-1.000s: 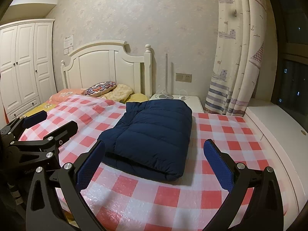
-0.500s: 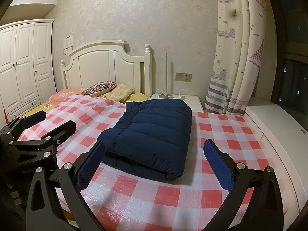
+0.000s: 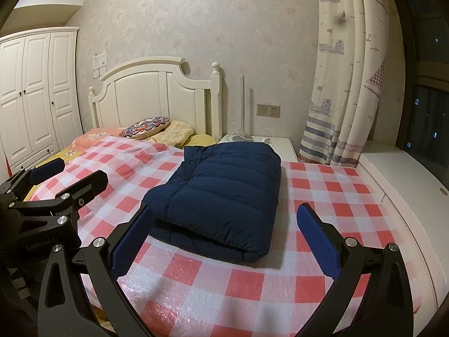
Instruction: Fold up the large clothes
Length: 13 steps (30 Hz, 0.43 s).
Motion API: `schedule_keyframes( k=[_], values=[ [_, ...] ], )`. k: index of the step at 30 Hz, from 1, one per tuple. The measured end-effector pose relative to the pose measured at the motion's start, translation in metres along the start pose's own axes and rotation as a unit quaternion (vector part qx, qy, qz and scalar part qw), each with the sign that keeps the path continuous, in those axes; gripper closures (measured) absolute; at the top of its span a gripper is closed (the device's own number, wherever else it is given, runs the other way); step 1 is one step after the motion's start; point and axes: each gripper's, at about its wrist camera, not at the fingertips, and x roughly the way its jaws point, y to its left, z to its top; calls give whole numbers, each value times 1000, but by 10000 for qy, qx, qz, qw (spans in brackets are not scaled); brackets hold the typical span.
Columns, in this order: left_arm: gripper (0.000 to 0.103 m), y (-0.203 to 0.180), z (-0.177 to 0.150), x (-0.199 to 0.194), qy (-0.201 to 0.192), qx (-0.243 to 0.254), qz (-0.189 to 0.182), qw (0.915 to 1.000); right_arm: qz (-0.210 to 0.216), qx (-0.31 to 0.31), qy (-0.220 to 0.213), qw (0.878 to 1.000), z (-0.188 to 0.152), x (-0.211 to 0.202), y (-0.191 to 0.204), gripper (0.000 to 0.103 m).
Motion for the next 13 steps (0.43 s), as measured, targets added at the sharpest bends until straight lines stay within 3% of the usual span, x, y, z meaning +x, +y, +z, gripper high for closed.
schedule_keyframes(
  k=[4, 6, 9, 11, 13],
  values=[
    [2, -2, -7, 7, -11, -22, 107, 9999, 39, 23, 155, 9999, -7, 14, 1, 5],
    [2, -2, -12, 21, 247, 38, 10, 9997, 35, 27, 253, 9997, -11, 24, 1, 5],
    [2, 16, -10, 58, 955, 66, -203, 9952, -26, -42, 536, 9986, -17, 48, -11, 5],
    [2, 48, -5, 83, 1153, -121, 77, 9932, -38, -45, 740, 9972, -14, 65, -39, 5],
    [2, 101, 7, 118, 1373, -266, 540, 9887, -482, 83, 847, 9952, 0, 79, -99, 5]
  ],
)
